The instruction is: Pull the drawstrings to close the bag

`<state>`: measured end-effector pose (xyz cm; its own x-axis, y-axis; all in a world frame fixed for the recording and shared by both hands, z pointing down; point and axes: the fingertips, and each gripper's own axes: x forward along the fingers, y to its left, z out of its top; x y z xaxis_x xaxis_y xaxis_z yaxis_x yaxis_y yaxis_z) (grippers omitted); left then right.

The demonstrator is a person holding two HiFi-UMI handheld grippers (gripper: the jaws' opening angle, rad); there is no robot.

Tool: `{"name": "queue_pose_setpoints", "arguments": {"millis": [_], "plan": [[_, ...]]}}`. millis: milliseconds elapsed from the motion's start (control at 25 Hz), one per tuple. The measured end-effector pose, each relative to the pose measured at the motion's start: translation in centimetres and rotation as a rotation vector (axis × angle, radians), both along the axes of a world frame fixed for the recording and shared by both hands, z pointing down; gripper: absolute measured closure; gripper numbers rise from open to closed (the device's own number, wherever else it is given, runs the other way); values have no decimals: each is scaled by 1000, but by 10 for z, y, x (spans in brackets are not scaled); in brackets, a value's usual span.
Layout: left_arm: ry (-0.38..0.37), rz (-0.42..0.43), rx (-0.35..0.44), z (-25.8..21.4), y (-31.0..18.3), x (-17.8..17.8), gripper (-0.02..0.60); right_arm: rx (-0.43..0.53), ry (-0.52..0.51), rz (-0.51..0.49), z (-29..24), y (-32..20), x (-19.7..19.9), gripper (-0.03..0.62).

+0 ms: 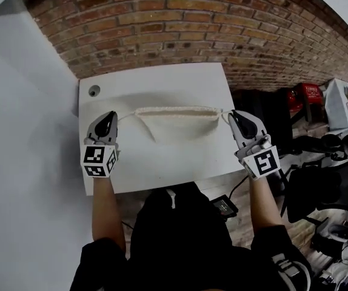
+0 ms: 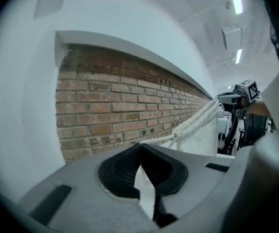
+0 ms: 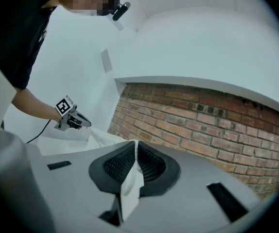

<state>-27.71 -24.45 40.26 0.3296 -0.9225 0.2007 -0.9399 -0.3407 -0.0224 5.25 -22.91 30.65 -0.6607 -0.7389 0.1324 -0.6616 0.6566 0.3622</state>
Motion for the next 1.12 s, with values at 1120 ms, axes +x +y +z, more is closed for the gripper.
{"name": "queue_pose_setpoints", "arguments": {"millis": [1120], "plan": [[104,41,594,-389,161,82,561,326,-397,-224,-318,102,104,572]]}}
